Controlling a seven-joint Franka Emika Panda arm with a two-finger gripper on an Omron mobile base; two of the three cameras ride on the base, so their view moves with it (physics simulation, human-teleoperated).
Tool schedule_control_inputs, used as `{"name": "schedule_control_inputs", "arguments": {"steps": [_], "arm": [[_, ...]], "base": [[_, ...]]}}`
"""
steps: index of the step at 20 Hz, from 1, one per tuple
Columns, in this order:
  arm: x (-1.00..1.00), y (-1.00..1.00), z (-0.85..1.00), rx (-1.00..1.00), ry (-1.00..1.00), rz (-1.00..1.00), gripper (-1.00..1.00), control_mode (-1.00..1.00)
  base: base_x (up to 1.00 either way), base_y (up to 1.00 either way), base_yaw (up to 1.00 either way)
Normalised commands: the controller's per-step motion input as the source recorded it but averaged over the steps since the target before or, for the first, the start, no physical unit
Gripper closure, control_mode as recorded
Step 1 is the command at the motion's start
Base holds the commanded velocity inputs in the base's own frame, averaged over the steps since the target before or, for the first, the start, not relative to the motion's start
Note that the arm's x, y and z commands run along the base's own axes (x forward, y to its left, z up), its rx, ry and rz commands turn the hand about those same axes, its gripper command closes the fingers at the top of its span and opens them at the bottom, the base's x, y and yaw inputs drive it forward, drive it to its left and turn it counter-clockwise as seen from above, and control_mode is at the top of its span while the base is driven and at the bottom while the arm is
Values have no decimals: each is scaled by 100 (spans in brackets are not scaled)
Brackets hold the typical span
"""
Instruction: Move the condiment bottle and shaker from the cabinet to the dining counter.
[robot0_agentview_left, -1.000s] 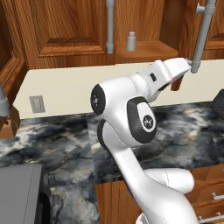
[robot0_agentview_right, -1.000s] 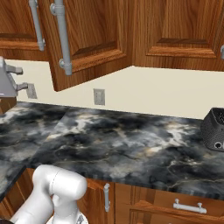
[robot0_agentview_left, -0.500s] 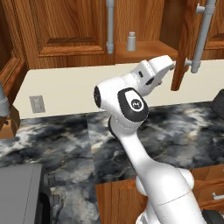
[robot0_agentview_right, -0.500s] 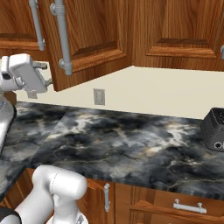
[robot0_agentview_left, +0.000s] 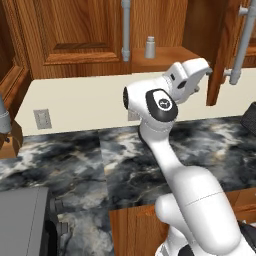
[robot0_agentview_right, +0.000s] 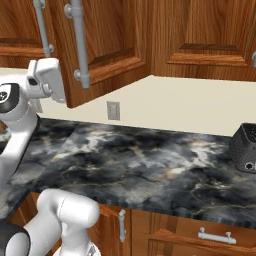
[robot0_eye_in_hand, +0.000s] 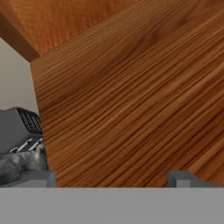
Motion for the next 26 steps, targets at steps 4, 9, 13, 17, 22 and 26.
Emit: {"name": "schedule_control_inputs", "arguments": {"steps": [4, 9, 13, 17, 22, 26], "arm": [[0, -52, 0, 0, 0, 0, -100, -100], [0, -58, 0, -2, 0, 0, -100, -100], [0, -46, 0, -2, 0, 0, -100, -100], [0, -41, 0, -2, 0, 0, -100, -100], [0, -41, 0, -1, 0, 0, -100, -100], [0, -47, 0, -1, 0, 0, -100, -100]], "base": [[0, 0, 0], [0, 0, 0], [0, 0, 0], [0, 0, 0], [0, 0, 0], [0, 0, 0]]}}
